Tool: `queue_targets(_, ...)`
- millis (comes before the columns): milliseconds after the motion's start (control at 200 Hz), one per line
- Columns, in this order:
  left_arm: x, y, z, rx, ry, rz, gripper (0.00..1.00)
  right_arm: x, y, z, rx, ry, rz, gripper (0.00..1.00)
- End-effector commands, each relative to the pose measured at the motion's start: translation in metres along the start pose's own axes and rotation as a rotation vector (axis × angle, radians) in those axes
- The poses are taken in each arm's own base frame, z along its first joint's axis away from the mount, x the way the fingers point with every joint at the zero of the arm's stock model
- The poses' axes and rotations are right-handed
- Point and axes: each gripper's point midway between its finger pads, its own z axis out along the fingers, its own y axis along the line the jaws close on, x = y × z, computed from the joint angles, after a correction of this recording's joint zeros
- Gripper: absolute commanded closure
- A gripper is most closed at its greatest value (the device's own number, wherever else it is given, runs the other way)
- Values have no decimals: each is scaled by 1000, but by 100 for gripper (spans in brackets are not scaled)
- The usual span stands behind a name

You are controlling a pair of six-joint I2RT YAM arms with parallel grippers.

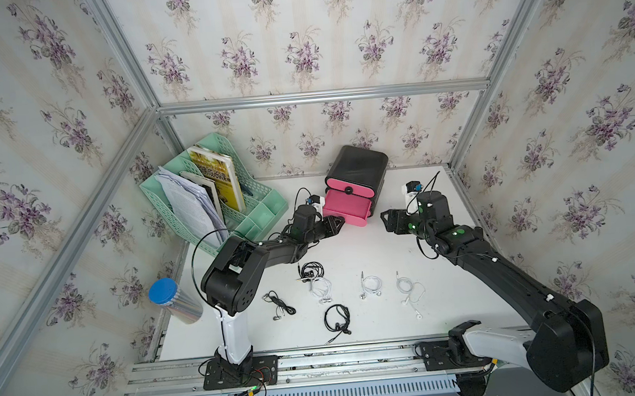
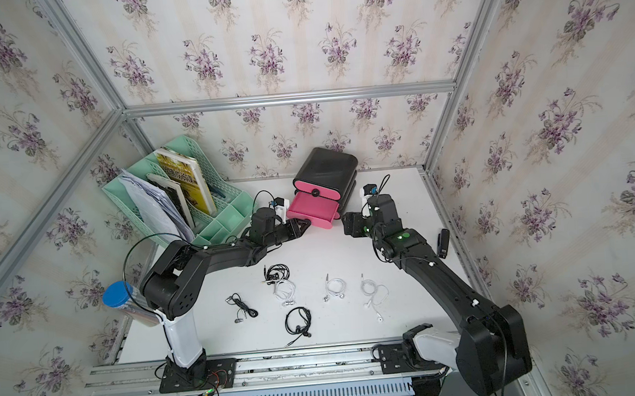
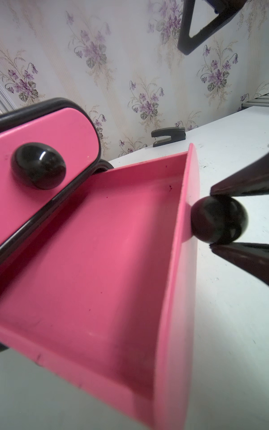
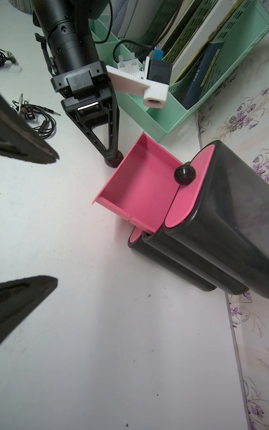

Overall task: Place the wired earphones into the drawer by color
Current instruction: Open the drawer in the storage box.

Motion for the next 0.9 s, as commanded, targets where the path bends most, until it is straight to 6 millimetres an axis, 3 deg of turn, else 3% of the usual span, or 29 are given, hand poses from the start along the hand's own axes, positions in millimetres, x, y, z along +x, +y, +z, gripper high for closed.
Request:
queue_targets(0, -13, -12, -2, 39, -52, 41, 61, -2, 0, -2, 2, -13, -6, 20)
queue_targets(155, -10, -6, 2, 24, -37, 27, 39, -1, 0, -3, 4, -10, -8, 20)
queue_targets(545, -9, -1, -5, -15, -39, 20, 23, 9, 2, -2, -18, 27, 1, 20)
queue_targets(704, -9, 9, -25, -106, -55, 17, 9, 38, 13, 2, -99, 142, 41, 22)
queue_targets(894, -2, 14, -58, -207, -30, 46, 1, 96, 28, 7, -183, 322, 119, 24)
